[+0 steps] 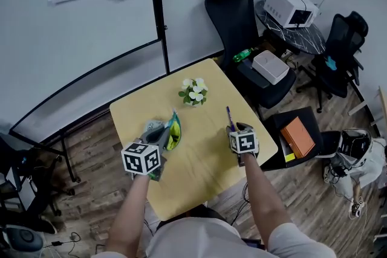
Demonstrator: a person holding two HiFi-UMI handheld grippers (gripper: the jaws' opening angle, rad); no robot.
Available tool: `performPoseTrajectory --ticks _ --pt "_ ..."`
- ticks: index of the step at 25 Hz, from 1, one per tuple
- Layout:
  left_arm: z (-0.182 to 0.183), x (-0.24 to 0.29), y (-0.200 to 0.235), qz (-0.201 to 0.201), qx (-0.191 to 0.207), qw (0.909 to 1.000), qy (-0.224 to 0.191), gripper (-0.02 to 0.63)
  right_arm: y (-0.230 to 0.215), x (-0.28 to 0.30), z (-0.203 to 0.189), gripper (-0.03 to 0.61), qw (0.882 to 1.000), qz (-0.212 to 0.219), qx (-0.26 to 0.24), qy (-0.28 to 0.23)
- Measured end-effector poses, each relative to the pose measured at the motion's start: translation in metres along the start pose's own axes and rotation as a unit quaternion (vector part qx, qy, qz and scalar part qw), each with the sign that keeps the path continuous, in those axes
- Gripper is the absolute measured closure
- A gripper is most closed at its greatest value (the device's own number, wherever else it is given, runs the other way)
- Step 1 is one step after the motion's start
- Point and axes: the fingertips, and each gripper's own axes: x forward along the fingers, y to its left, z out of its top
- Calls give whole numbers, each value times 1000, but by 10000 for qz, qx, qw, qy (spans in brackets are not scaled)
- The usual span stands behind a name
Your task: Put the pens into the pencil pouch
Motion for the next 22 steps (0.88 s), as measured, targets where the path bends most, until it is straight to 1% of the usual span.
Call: performPoseTrajectory --ticks 4,7,8,9,12,14,17,22 --pt "0 0 2 18 5 10000 6 594 -2 6 -10 442 9995 -86 58 300" --pt "-1 0 3 28 -6 10000 8 594 -1 8 -13 463 9993 -73 109 340" --pt "-1 0 3 30 -8 10000 9 594 0 8 -13 479 9993 -51 108 353" --pt "-1 0 3 30 -11 10000 10 594 1 8 -13 513 9993 -12 85 371" --pt "-1 0 4 21 3 10000 14 594 6 3 -11 517 9994 89 -52 341" --pt "0 2 5 13 27 10000 17 594 6 -4 -5 517 9997 113 -111 191" --pt "2 3 6 0 42 10000 20 594 8 -21 14 517 9994 142 -220 -231" --pt "5 4 10 4 71 10000 9 594 23 -67 56 518 9931 189 -585 -1001"
